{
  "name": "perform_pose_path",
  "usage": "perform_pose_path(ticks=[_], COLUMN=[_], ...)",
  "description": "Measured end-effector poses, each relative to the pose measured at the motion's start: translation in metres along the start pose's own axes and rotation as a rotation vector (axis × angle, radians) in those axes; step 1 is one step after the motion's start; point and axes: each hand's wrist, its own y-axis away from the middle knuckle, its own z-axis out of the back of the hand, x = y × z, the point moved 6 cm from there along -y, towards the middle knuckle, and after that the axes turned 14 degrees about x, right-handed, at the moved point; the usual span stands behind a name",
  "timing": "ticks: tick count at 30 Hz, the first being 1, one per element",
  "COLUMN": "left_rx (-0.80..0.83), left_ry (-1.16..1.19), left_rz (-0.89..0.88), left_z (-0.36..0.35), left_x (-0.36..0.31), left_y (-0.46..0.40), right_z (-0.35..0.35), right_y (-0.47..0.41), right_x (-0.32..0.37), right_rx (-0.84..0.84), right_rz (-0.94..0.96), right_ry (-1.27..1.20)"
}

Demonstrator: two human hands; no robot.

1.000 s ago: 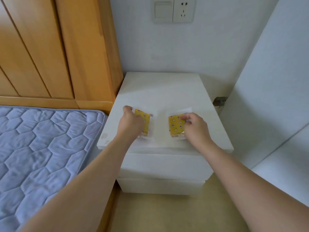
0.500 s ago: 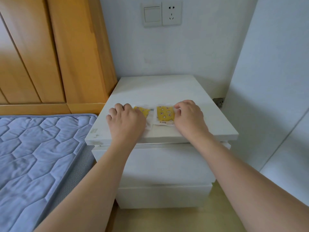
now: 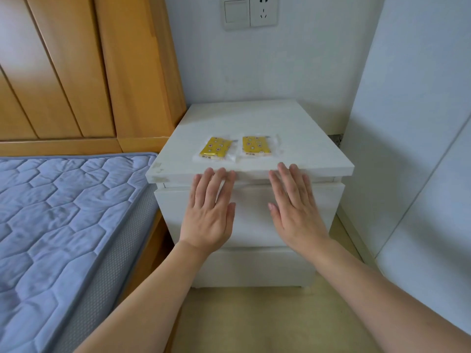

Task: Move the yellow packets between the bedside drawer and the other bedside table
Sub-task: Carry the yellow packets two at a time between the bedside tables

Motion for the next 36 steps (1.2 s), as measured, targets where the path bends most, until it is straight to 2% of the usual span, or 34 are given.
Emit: perform_pose_path(ticks=[3, 7, 11, 14, 17, 19, 21, 24, 28, 33, 36], left_rx=[0.127, 0.236, 0.145, 0.076, 0.076, 0.134, 0.276, 0.541, 0.830, 1.091, 1.332], left_ry=[-0.050, -0.053, 0.044, 0.128, 0.012, -0.091, -0.087, 0.113, 0.460, 0.570, 0.677], left_rz=[0.035, 0.085, 0.132, 0.187, 0.194, 0.160, 0.118, 0.119, 0.217, 0.208, 0.236], left_z=[-0.013, -0.025, -0.008, 0.007, 0.019, 0.028, 0.034, 0.042, 0.051, 0.068, 0.067], left_x=[0.001, 0.007, 0.004, 0.004, 0.004, 0.000, -0.001, 0.003, 0.008, -0.003, -0.015], left_y=[0.012, 0.028, 0.015, 0.003, -0.003, -0.007, -0.011, -0.012, -0.003, 0.004, 0.019], right_z=[-0.017, -0.010, 0.013, 0.020, 0.029, 0.039, 0.046, 0.057, 0.065, 0.063, 0.063], right_y=[0.014, 0.017, -0.003, -0.009, -0.011, -0.016, -0.023, -0.031, -0.028, 0.000, 0.021], right_x=[-0.002, -0.003, -0.002, -0.003, -0.002, 0.003, 0.007, 0.005, 0.010, 0.018, 0.023], right_rx=[0.095, 0.059, 0.003, 0.044, 0.108, 0.214, 0.379, 0.625, 0.934, 1.323, 1.503], right_rz=[-0.035, -0.087, -0.140, -0.146, -0.134, -0.105, -0.112, -0.173, -0.195, -0.347, -0.397], right_ry=[0.028, 0.012, -0.006, -0.063, -0.065, -0.048, -0.051, -0.156, -0.235, -0.551, -0.623])
